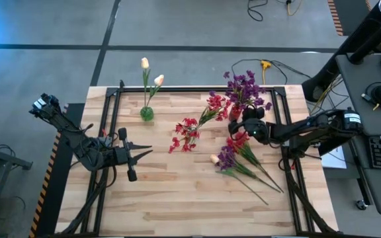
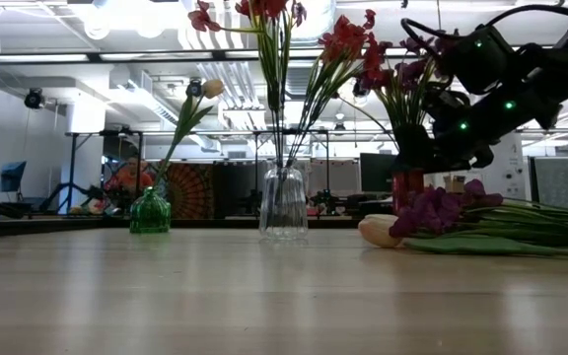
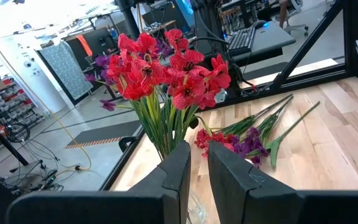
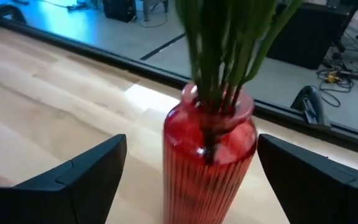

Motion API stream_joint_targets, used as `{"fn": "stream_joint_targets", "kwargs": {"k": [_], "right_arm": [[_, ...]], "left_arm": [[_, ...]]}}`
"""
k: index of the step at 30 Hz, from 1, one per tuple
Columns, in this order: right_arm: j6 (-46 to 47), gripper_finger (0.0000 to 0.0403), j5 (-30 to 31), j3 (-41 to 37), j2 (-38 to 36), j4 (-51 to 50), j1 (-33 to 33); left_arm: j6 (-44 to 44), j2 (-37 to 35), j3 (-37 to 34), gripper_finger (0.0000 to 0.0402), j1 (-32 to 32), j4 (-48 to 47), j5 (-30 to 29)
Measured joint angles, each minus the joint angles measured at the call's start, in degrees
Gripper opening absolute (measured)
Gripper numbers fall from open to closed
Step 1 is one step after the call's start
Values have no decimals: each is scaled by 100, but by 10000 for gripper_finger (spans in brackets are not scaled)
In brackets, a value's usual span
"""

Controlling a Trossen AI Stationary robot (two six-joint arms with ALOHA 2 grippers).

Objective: Sort flowers into vase by color
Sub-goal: Move the red vase to the center of the table

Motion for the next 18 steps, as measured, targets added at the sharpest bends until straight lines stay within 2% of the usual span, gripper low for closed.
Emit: {"fn": "stream_joint_targets", "kwargs": {"k": [14, 18], "right_arm": [[194, 354, 15, 32, 0, -182, -205], [212, 342, -7, 32, 0, -206, -251]], "left_arm": [[0, 0, 0, 40, -1, -49, 1], [0, 2, 0, 40, 0, -46, 0]]}}
